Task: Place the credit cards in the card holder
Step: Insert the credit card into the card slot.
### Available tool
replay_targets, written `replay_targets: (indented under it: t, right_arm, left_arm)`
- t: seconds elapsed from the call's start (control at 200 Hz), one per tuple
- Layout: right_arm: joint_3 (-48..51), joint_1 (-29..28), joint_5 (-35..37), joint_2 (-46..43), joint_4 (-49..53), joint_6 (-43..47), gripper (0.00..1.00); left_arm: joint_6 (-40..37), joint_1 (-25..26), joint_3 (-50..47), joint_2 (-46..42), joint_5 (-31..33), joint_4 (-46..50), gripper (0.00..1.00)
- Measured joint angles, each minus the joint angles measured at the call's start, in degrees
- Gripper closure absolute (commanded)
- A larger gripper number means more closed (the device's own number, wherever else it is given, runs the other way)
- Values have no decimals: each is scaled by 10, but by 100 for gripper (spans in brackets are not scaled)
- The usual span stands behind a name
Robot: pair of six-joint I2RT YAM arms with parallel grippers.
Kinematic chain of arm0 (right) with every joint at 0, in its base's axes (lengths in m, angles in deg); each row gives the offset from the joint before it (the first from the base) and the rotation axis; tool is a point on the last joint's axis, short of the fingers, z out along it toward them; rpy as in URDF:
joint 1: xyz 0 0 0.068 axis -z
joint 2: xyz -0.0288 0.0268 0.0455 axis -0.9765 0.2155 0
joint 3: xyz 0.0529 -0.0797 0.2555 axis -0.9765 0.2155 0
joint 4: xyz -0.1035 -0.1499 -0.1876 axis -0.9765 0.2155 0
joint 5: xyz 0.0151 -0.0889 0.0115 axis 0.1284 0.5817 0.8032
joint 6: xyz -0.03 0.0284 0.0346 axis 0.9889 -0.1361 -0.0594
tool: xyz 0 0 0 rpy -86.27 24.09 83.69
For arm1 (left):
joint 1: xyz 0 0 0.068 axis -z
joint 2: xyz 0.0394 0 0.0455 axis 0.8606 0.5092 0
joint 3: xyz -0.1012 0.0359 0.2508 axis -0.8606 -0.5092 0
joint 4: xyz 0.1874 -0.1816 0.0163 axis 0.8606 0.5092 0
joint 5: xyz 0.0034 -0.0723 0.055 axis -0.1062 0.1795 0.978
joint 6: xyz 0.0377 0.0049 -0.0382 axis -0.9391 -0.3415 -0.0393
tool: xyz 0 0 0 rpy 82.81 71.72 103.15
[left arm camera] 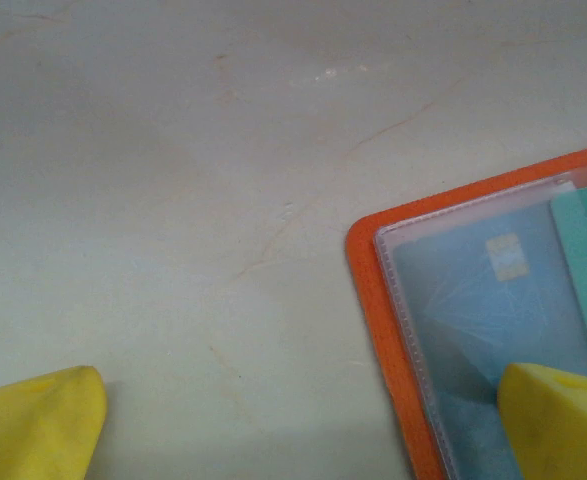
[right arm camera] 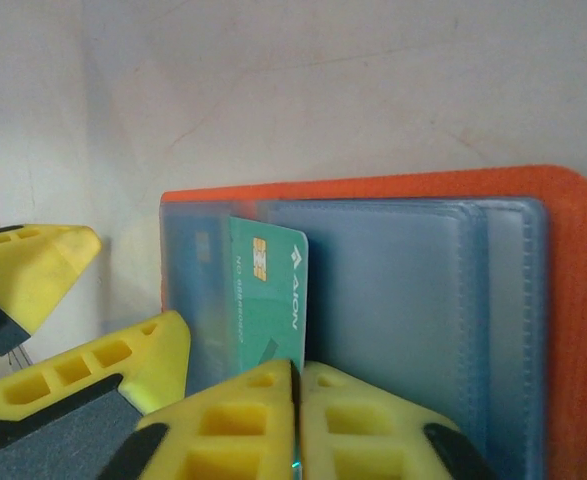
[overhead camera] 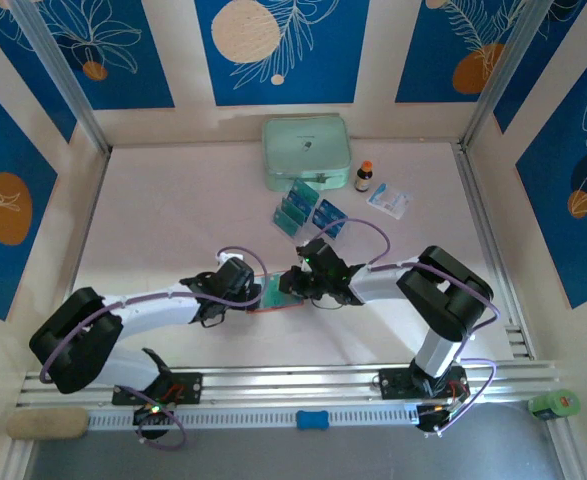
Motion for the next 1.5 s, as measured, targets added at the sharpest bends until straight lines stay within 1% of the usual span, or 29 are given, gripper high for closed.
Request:
replay_targets:
  t: [0.085, 0.28, 0.415, 0.53, 0.7, 0.98, 1.27, 1.495]
  right_arm:
    - [-2, 4, -7, -14, 17, 13, 65]
    - [-13, 17, -10, -70, 101, 53, 65]
    - [-56, 20, -10, -74, 142, 85, 69]
    - [-85, 19, -11, -66, 160, 107, 76]
    - [-117, 16, -13, -22, 174, 127, 85]
    - [-141, -4, -16, 45, 199, 132, 92]
    - [-183, -26, -22, 81, 204, 125, 95]
    - [-188, -28, -25, 66, 221, 125, 95]
  left_arm:
    - [3, 0, 0, -1, 2, 1, 0]
    - [26, -3, 0, -23, 16, 24, 0]
    - [43, -8, 0, -27, 25, 35, 0]
    - [51, -8, 0, -27, 30, 45, 0]
    - [58, -9, -1, -15, 31, 46, 0]
    - [58, -10, -1, -4, 32, 42, 0]
    - [58, -10, -1, -2, 32, 40, 0]
    - [58, -10, -1, -12, 32, 47, 0]
